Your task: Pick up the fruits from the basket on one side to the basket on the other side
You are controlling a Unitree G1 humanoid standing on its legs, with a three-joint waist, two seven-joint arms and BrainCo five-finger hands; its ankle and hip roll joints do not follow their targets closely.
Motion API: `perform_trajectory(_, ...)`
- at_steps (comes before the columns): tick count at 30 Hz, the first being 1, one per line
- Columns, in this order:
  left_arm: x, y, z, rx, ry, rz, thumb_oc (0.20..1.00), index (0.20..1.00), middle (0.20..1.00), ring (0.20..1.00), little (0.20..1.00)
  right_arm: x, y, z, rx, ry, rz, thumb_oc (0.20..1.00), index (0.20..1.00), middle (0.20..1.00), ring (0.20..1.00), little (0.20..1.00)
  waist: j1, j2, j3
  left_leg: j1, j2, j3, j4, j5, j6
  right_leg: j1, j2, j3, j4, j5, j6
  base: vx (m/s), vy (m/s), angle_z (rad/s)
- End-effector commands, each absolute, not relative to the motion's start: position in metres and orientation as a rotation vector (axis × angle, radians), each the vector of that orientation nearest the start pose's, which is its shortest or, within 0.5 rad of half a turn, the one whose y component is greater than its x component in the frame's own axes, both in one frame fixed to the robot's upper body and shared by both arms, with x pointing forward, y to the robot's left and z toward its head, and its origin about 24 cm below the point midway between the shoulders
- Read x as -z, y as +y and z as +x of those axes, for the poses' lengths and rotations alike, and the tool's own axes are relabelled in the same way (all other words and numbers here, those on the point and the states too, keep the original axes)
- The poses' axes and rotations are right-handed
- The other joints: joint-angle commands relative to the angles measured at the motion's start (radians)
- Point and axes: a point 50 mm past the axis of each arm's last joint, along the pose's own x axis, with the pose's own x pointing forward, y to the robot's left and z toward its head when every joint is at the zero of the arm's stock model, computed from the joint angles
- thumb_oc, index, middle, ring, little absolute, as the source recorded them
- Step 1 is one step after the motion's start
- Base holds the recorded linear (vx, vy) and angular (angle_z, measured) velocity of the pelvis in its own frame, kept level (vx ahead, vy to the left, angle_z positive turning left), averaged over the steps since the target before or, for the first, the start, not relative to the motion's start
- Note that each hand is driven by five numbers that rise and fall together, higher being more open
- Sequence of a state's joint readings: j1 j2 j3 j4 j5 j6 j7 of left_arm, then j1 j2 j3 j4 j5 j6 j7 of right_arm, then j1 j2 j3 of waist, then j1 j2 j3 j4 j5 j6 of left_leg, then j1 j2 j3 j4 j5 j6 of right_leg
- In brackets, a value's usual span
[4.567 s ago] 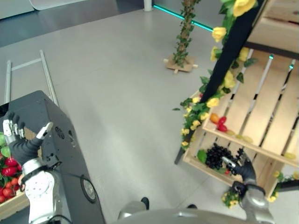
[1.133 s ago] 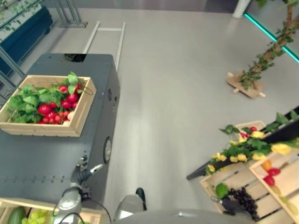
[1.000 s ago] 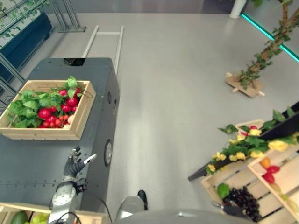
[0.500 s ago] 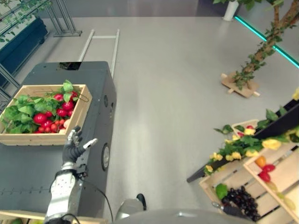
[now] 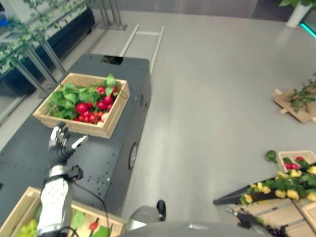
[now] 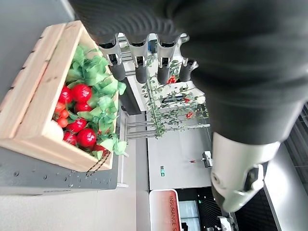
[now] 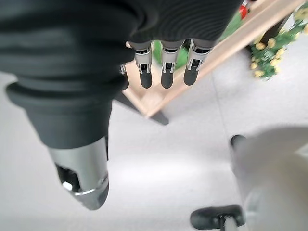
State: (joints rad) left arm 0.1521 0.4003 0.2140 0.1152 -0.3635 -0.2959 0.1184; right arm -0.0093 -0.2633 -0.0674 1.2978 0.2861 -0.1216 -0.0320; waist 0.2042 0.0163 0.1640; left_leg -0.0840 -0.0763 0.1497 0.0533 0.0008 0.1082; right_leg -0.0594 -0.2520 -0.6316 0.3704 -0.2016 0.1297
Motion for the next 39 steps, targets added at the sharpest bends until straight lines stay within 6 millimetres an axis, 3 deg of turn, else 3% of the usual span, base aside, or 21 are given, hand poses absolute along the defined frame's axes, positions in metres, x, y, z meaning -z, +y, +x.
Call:
perform_trajectory(1,-0.075,0.291,0.208,-0.366,-0.257,0.132,1.000,1.000,1.000,1.000,1.000,0.151,-0.272,0.087,0.460,1.078,0.009,1.000,1.000,1.000,1.000,1.000,0.007,-0.025,-0.040,0.010,0.003,-0.001,0.038,-0.074,-0.119,0.052,0.050,-0.053,-0.163,0.136,0.015,0.08,-0.110,1.12)
perform_trajectory(3,-0.076,0.295,0.203,-0.400,-0.269,0.110,1.000,1.000,1.000,1.000,1.000,0.151,-0.269,0.088,0.444,1.083,0.001,1.000,1.000,1.000,1.000,1.000,0.015,-0.039,-0.059,0.008,0.011,0.031,0.038,-0.069,-0.134,0.098,0.078,-0.094,-0.243,0.156,0.016,0.07,-0.089,0.73)
perform_trajectory(7,-0.075,0.296,0.200,-0.411,-0.264,0.107,1.000,1.000,1.000,1.000,1.000,0.153,-0.267,0.086,0.444,1.095,0.018,1.000,1.000,1.000,1.000,1.000,0.024,-0.049,-0.078,0.003,0.022,0.050,0.024,-0.054,-0.145,0.122,0.108,-0.084,-0.310,0.163,0.006,0.03,-0.063,-0.14)
perform_trajectory(13,-0.076,0.293,0.198,-0.397,-0.271,0.103,1.000,1.000,1.000,1.000,1.000,0.157,-0.257,0.082,0.350,1.128,-0.008,1.000,1.000,1.000,1.000,1.000,0.033,-0.061,-0.098,-0.004,0.027,0.048,-0.004,-0.027,-0.156,0.135,0.127,-0.101,-0.344,0.162,-0.004,0.01,-0.041,-0.08)
perform_trajectory(19,-0.078,0.293,0.197,-0.393,-0.278,0.100,1.000,1.000,1.000,1.000,1.000,0.156,-0.254,0.091,0.325,1.109,-0.026,1.000,1.000,1.000,1.000,1.000,0.037,-0.067,-0.108,-0.010,0.028,0.045,-0.013,-0.019,-0.160,0.134,0.135,-0.111,-0.345,0.156,-0.009,0.01,-0.024,0.09)
perform_trajectory(26,-0.083,0.292,0.197,-0.386,-0.297,0.115,1.000,1.000,1.000,1.000,1.000,0.153,-0.247,0.107,0.283,1.062,-0.023,1.000,1.000,1.000,1.000,1.000,0.049,-0.075,-0.115,-0.013,0.029,0.042,-0.013,-0.017,-0.161,0.136,0.136,-0.110,-0.351,0.159,-0.008,0.01,-0.015,0.06)
perform_trajectory(29,-0.086,0.295,0.189,-0.405,-0.318,0.099,1.000,1.000,1.000,1.000,1.000,0.146,-0.217,0.141,0.111,0.944,-0.030,1.000,1.000,1.000,1.000,1.000,0.077,-0.088,-0.112,-0.020,0.029,0.033,-0.015,-0.011,-0.162,0.134,0.138,-0.109,-0.355,0.161,-0.010,-0.01,-0.007,0.03)
perform_trajectory(37,-0.086,0.300,0.185,-0.427,-0.311,0.103,1.000,1.000,1.000,1.000,1.000,0.140,-0.187,0.165,0.005,0.872,-0.017,1.000,1.000,1.000,1.000,1.000,0.108,-0.109,-0.102,-0.019,0.019,0.008,-0.009,-0.013,-0.156,0.134,0.125,-0.116,-0.321,0.157,-0.004,0.00,0.013,0.08)
perform_trajectory(39,-0.087,0.301,0.185,-0.421,-0.308,0.129,1.000,1.000,1.000,1.000,1.000,0.137,-0.181,0.172,-0.020,0.855,-0.025,1.000,1.000,1.000,1.000,1.000,0.106,-0.102,-0.082,0.013,0.008,-0.016,-0.011,-0.034,-0.129,0.094,0.070,-0.097,-0.165,0.211,0.048,0.07,0.117,0.21)
